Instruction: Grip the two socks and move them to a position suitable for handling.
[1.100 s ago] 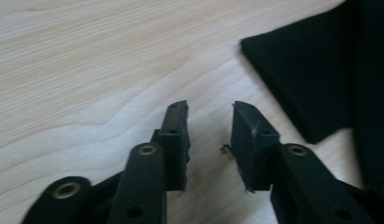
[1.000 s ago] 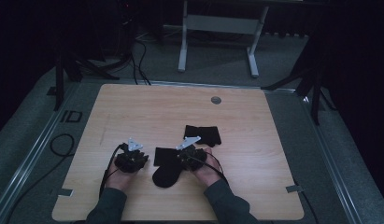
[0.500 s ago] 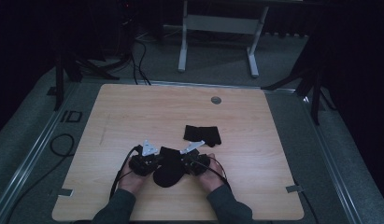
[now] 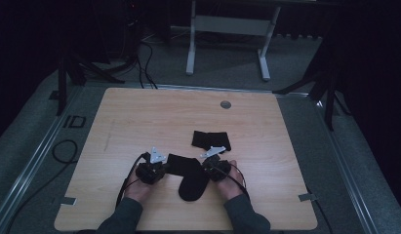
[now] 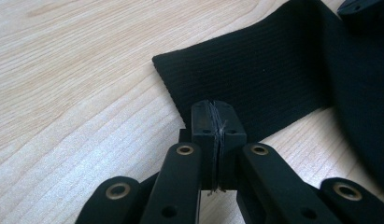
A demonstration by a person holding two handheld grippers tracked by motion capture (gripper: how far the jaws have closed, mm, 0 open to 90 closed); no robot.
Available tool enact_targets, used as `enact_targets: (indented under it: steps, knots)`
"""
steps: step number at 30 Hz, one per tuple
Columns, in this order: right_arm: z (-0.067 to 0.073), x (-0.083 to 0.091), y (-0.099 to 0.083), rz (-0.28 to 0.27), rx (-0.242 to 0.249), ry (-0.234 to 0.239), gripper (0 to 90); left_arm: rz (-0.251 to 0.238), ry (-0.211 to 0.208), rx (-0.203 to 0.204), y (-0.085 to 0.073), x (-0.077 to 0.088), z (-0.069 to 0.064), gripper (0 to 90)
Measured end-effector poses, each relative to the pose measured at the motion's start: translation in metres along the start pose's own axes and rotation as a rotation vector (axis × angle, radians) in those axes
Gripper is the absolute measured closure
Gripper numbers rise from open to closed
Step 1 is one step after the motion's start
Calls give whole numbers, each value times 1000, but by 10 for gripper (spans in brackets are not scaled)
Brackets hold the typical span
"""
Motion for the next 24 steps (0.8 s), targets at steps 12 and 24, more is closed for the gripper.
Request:
enact_targets:
  steps: [12,24]
  knots:
    - [36,40,-6,-99,115,114,845,-5,-4,2,0,0,0,888]
    - [90,41,-27,-85,256,224,631,-6,-6,9,-1,0,-2,884]
Point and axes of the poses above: each handheld gripper's, and its own axes: x roughly backward along the jaws, y roughly out of its top, z roughly to its left, the point moved 7 cm from there along -x, roughly forward along the jaws, and after that the axes turned 6 degrees about -y, right-handed, at the moved point
